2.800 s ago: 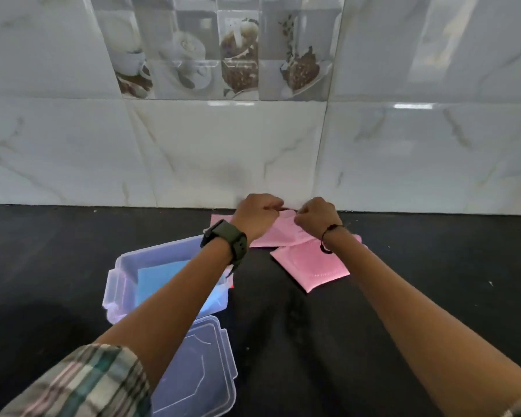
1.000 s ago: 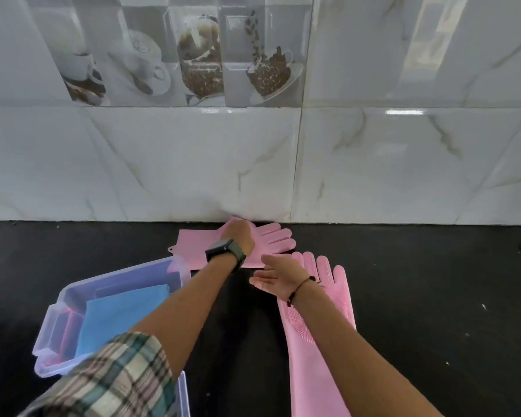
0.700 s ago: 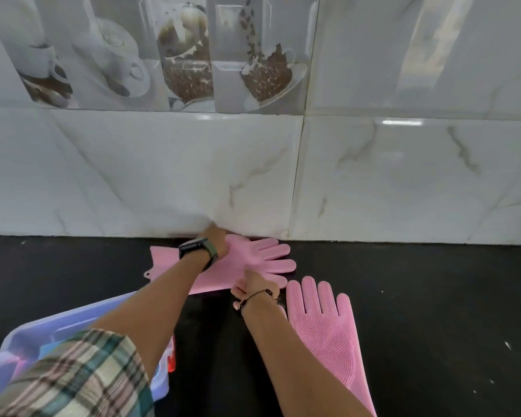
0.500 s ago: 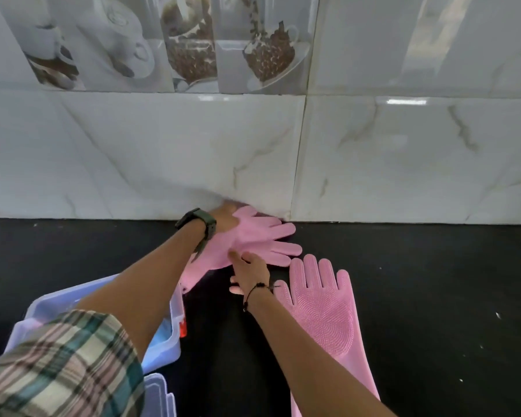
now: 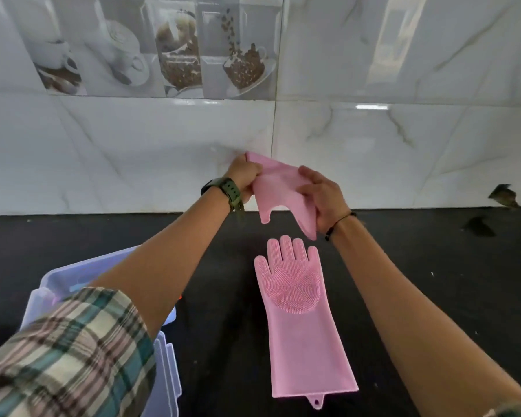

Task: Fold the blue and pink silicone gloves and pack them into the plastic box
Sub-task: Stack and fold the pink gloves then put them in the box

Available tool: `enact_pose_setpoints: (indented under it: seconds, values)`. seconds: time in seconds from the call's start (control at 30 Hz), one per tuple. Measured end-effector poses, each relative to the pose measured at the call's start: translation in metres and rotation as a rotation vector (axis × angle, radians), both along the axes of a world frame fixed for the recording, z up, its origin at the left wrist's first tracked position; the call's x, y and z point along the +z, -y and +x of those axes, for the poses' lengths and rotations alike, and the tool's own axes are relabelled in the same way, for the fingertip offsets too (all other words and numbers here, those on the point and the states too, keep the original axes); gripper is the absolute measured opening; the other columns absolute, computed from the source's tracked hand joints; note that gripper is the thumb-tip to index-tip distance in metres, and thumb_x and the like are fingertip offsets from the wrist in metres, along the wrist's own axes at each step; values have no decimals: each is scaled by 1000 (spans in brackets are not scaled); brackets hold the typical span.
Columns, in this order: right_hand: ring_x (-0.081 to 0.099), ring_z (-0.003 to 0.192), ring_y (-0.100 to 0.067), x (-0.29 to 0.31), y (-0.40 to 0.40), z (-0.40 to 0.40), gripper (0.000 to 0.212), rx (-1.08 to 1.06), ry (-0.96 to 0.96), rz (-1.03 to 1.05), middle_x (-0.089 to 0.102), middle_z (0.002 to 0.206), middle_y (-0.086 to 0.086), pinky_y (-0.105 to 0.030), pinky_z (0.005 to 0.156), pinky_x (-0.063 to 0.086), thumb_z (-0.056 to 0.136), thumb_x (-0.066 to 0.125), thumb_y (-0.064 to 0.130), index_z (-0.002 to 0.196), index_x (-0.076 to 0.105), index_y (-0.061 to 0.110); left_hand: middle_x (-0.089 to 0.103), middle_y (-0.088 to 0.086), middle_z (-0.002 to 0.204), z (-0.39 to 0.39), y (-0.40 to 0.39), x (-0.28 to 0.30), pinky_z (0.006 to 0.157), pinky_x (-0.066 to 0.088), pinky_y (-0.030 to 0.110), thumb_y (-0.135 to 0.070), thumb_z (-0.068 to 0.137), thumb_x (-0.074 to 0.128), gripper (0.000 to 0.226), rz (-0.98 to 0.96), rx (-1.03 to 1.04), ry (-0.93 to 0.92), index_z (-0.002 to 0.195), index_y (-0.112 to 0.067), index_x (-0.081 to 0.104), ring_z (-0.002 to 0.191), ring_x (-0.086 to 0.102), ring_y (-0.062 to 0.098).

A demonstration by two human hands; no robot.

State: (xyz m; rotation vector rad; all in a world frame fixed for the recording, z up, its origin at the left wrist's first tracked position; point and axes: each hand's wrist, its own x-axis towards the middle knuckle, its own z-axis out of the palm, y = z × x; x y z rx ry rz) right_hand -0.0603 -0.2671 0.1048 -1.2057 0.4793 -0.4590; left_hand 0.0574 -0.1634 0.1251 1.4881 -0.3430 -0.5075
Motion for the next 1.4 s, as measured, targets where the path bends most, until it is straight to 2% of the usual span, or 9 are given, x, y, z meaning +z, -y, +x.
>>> enact_pose_setpoints:
  seconds: [0.17,0.33,0.53,0.67,0.9,1.03,1.2,1.3,1.4]
  values:
    - [62,76,-17,-33,-1,-79,56,119,-239,-271,63,100,2,-19,54,55,80,47,-13,130,52,12,64,11,90,-91,-37,-74,64,59,25,19,73,46,35,-237,-145,-178,89,-7,63,80,63,19]
    - [60,93,-19,-134,-27,-144,67,208,-558,-338,54,125,-8,-30,79,54,78,48,-16,138,43,11,53,6,130,-145,-59,-167,94,52,46,10,76,43,66,167,-156,-251,136,-16,36,114,55,24]
    - [54,109,-23,-147,-30,-150,64,190,-576,-387,44,132,-3,-43,97,51,80,49,-7,136,43,25,52,-3,131,-140,-55,-169,95,51,40,10,73,42,80,212,-140,-159,140,-31,29,114,54,18]
    - [50,112,-15,-145,-38,-154,61,125,-556,-521,44,135,3,-30,94,48,84,49,-4,137,42,25,47,-7,138,-128,-45,-158,106,43,44,1,81,43,75,229,-123,28,141,-42,26,122,50,16]
    - [48,122,-24,-141,-41,-149,53,84,-653,-696,48,137,-8,-34,105,40,84,52,-2,134,48,13,52,9,133,-132,-46,-165,98,48,42,1,82,52,65,405,46,4,139,-19,30,107,54,24]
    - [49,122,-25,-142,-37,-147,41,43,-719,-882,49,134,-10,-26,99,38,86,49,-2,124,59,13,40,17,137,-148,-56,-165,102,45,41,-3,83,57,72,513,22,147,144,-16,21,116,51,33]
    - [58,87,-22,-140,-37,-147,39,142,-902,-1089,43,128,-8,-27,73,50,92,46,14,130,49,25,35,13,125,-181,-75,-174,78,47,24,1,87,47,58,770,-203,533,140,-16,31,83,48,18]
    - [57,79,-17,-141,-40,-157,44,182,-979,-1226,38,131,-6,-26,66,53,94,45,25,137,36,31,40,16,125,-182,-78,-169,95,46,37,-7,93,43,42,825,-230,685,135,-9,38,110,51,32]
    - [55,104,-15,-144,-35,-183,42,224,-771,-1388,39,137,-1,-23,83,52,95,45,24,136,40,28,38,13,141,-176,-90,-165,107,37,41,-10,93,42,33,953,-560,1183,125,-13,50,128,37,32]
